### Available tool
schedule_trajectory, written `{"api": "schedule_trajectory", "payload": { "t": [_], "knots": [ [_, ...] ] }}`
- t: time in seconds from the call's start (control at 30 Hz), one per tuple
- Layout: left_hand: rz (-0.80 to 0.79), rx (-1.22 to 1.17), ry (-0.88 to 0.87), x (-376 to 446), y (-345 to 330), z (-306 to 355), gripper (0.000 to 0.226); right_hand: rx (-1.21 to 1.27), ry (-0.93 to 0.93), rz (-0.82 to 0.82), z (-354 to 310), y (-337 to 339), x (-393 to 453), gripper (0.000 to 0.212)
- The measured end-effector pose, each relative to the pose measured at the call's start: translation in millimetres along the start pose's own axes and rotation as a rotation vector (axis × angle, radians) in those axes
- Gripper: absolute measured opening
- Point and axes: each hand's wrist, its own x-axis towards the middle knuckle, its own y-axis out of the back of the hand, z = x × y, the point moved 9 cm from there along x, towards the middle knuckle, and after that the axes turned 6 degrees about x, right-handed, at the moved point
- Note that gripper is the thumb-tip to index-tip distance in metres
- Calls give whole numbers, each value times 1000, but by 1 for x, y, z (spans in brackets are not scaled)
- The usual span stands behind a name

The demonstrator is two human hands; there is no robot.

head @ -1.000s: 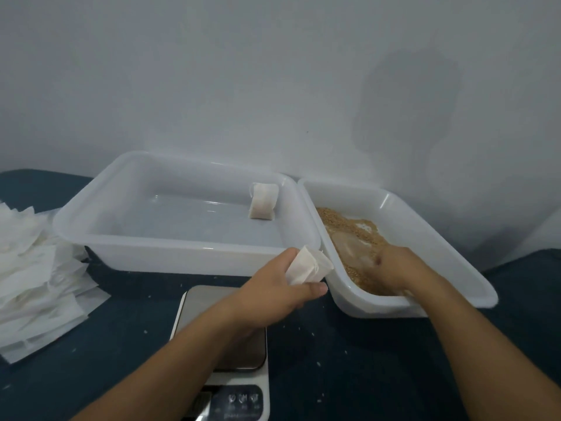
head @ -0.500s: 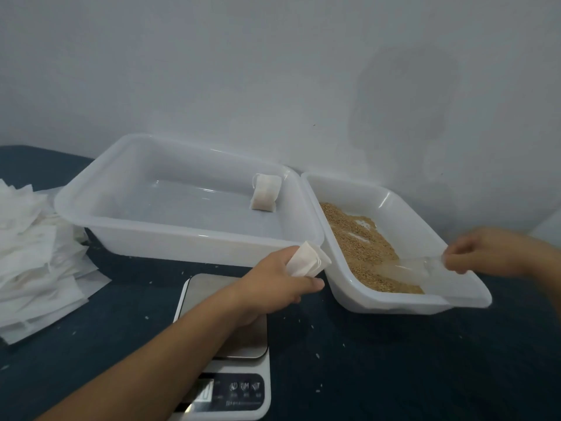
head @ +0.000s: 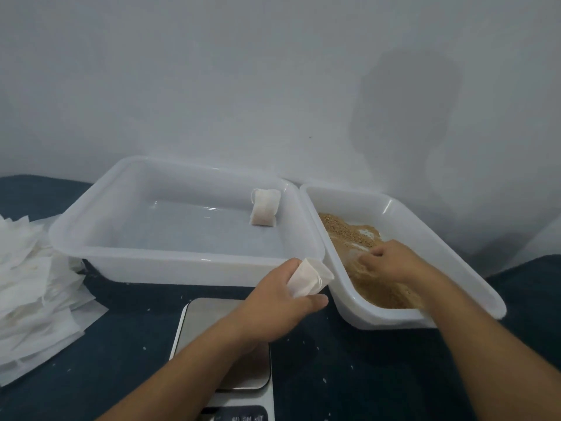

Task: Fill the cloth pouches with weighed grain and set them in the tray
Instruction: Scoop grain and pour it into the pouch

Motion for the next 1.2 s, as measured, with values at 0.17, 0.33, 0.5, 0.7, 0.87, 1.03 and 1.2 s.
{"api": "schedule_trajectory", "payload": {
  "t": [0.17,0.33,0.5,0.7,0.87,1.03,1.2],
  "knots": [
    [-6,14,20,-2,-2,1,32,17,-20,50,-17,-14,22,48],
    [35,-25,27,-2,6,2,32,130,-49,129,-20,-2,17,42],
    [45,-94,43,-8,0,5,33,327,-36,197,-20,26,-24,49],
    [80,-117,76,-22,3,2,31,439,19,258,-19,50,-83,51],
    [171,-29,73,-36,23,-2,26,587,115,264,-32,67,-136,34],
    [229,140,8,-42,43,2,26,535,208,89,-60,71,-186,40],
    [261,249,-9,-42,52,3,28,409,220,-93,-81,67,-210,24]
  ]
}}
